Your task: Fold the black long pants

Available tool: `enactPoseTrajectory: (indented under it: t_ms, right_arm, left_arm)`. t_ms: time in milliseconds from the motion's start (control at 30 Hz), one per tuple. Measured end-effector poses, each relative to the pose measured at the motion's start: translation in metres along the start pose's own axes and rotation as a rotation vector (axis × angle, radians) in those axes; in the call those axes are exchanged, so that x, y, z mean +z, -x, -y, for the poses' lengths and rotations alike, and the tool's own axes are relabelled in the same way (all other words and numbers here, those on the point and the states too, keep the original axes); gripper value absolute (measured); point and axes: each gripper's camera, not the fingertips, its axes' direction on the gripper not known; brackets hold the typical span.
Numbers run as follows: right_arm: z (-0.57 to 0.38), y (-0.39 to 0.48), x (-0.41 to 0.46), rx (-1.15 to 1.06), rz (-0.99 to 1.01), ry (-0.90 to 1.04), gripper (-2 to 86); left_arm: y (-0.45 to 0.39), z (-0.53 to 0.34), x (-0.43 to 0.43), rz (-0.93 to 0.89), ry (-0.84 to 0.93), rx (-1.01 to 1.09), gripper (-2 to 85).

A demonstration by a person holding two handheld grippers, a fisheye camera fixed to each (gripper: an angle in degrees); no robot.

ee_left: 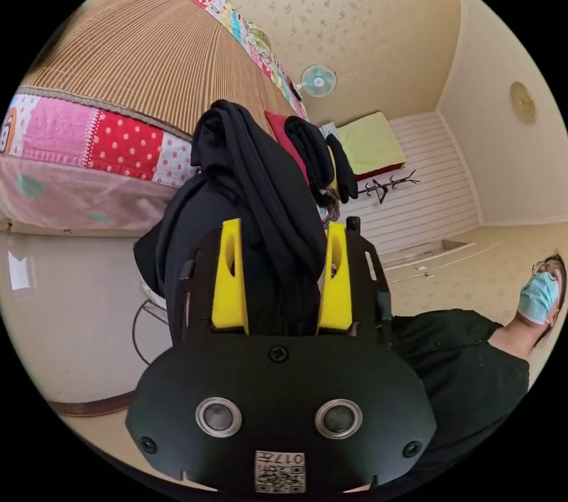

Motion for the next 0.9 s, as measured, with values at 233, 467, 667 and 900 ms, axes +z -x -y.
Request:
enactPoseTrajectory:
  t_ms: [233,467,667,900]
  right_arm:
    - [0.117,-0.025,0.058,0.075,-0.121,0.069,27.5]
    - [0.139,-0.001,0.112,-0.008,-0.331,0.213,23.4]
    - [0.121,-0.001,0.115,-0.001,-0.181,0.136,14.1]
    - [0.071,0.044,0.051,-0.105,0.105,-0.103,10.9]
  left_arm:
    - [0.075,0.097,0.037,-0.036,0.054,-0.124,30.8]
    - [0.091,0.097,0.058,0.012,0.126,-0.088,23.7]
    - [0.077,0.082,0.042,-0.059,0.042,0.023,15.8]
    - [-0.016,0.069,0.023,-0.080,0.055,0.263,12.6]
